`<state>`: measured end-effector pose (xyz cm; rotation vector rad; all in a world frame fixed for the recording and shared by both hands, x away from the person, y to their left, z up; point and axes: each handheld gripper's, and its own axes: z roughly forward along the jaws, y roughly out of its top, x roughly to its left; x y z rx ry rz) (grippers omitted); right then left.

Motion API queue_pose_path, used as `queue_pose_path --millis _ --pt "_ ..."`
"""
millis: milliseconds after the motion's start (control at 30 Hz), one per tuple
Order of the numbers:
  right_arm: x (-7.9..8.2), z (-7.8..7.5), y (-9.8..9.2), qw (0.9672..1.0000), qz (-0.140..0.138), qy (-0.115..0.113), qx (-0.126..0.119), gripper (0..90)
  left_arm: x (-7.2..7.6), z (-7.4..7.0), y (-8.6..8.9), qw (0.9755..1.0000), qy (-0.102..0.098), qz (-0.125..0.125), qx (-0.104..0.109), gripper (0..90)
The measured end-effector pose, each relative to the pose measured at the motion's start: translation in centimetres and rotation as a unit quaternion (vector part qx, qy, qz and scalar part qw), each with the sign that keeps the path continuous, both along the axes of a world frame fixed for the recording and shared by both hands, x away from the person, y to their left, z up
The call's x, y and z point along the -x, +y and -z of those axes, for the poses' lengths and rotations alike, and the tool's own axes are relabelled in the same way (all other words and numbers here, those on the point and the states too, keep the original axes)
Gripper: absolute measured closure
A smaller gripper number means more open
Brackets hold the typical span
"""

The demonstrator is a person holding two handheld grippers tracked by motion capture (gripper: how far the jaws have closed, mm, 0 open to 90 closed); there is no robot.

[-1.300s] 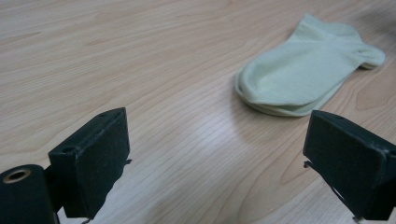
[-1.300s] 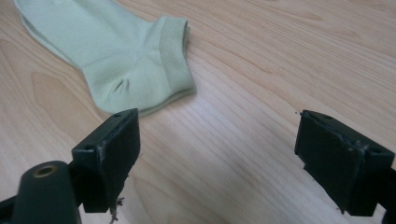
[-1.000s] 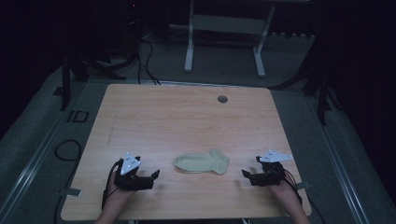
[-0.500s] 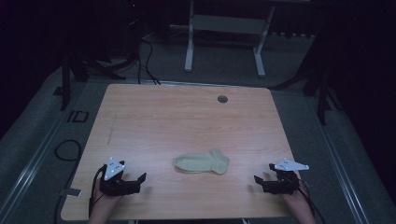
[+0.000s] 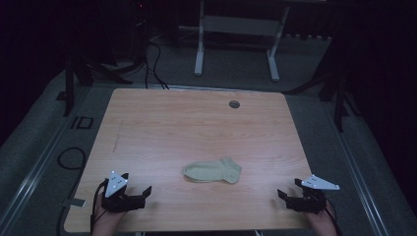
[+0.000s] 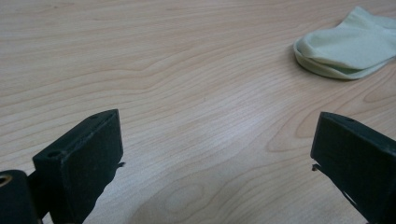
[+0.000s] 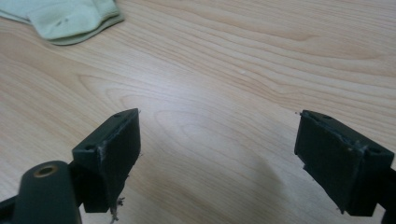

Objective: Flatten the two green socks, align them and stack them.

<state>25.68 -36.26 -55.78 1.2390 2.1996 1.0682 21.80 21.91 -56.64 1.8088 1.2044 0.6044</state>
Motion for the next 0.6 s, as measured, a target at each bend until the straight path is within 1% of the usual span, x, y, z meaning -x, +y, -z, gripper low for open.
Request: queue_pose_path --millis 67,133,200,267,333,433,600 --pt "-0.05 0.08 -0.04 1.0 0.008 -0.003 0.0 14.5 0.18 -0.1 0.04 1.0 -0.003 -0.005 0.006 2.5" --pt "-0.07 0.13 0.03 1.0 0.007 -0.004 0.005 14.4 0.32 -0.06 0.12 0.9999 -0.006 -0.011 0.007 2.4" --pt "-0.12 0.22 0.14 0.9999 0.007 -0.006 0.015 14.4 0.43 0.05 0.2 0.9998 -0.005 -0.017 0.003 2.5" --pt "-0.16 0.24 0.18 0.9998 0.005 -0.006 0.016 14.4 0.47 0.09 0.31 0.9998 -0.005 -0.019 -0.001 2.5" --pt "-0.19 0.3 0.23 0.9998 0.008 -0.006 0.019 14.5 0.51 0.08 0.38 0.9997 -0.007 -0.023 0.002 2.5" --pt "-0.21 0.41 0.34 0.9996 0.009 -0.006 0.027 14.5 0.56 0.06 0.43 0.9997 -0.009 -0.024 0.002 2.5" --pt "-0.2 0.44 0.55 0.9996 0.006 -0.005 0.029 14.5 0.55 0.13 0.33 0.9997 -0.007 -0.023 -0.002 2.5"
